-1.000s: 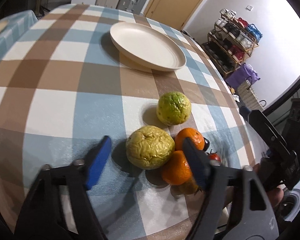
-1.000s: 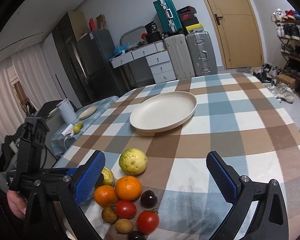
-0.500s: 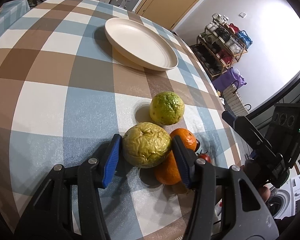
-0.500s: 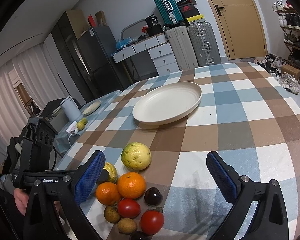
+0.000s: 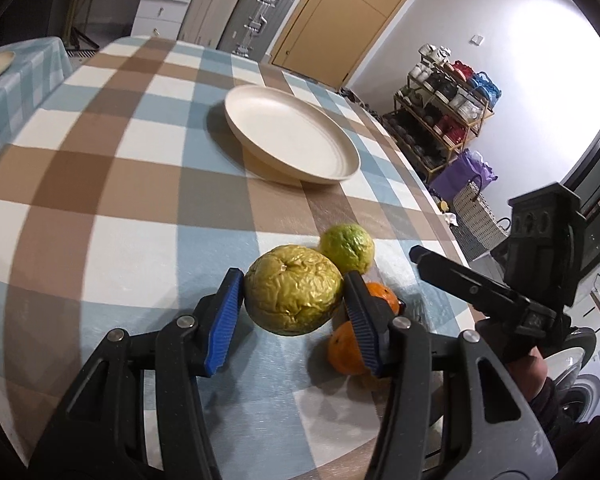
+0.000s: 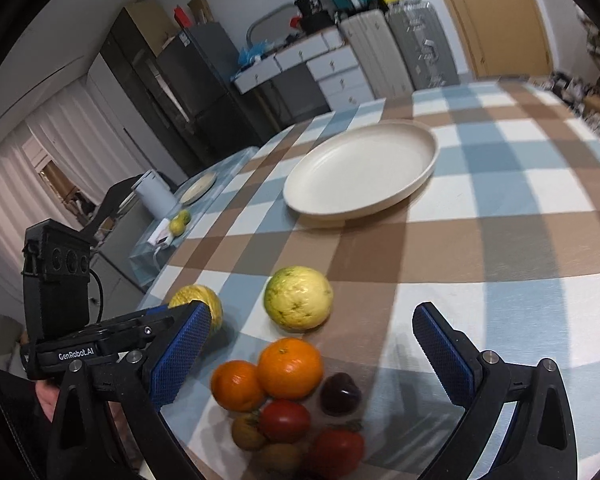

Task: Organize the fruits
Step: 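Grasp the wrinkled yellow fruit with the left tool while the right tool grasps the green-yellow citrus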

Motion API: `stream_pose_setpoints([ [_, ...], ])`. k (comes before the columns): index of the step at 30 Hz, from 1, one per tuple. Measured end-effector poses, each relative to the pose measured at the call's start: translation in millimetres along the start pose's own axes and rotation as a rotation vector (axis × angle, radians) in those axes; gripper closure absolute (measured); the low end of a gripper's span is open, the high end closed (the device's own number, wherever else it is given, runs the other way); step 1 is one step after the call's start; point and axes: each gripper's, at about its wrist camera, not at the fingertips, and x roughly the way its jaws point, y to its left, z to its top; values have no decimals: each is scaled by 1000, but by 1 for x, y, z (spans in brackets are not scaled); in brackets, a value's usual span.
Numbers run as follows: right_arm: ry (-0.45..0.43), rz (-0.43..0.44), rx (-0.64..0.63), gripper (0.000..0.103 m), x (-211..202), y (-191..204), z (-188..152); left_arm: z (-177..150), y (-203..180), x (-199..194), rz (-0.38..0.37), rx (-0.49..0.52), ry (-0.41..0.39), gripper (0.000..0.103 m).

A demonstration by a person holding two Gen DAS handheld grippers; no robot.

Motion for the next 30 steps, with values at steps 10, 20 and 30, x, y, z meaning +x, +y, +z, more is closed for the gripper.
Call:
stream_pose_setpoints([
  [10,141,-4,12,1,46,7,15,0,17,-9,49,-2,-16,54],
  [20,166,-42,-36,6,58,17,17,0,17,-4,93,19,-8,54],
  [30,221,-61,-58,49,67,19,14,5,12,1,114,45,7,54],
])
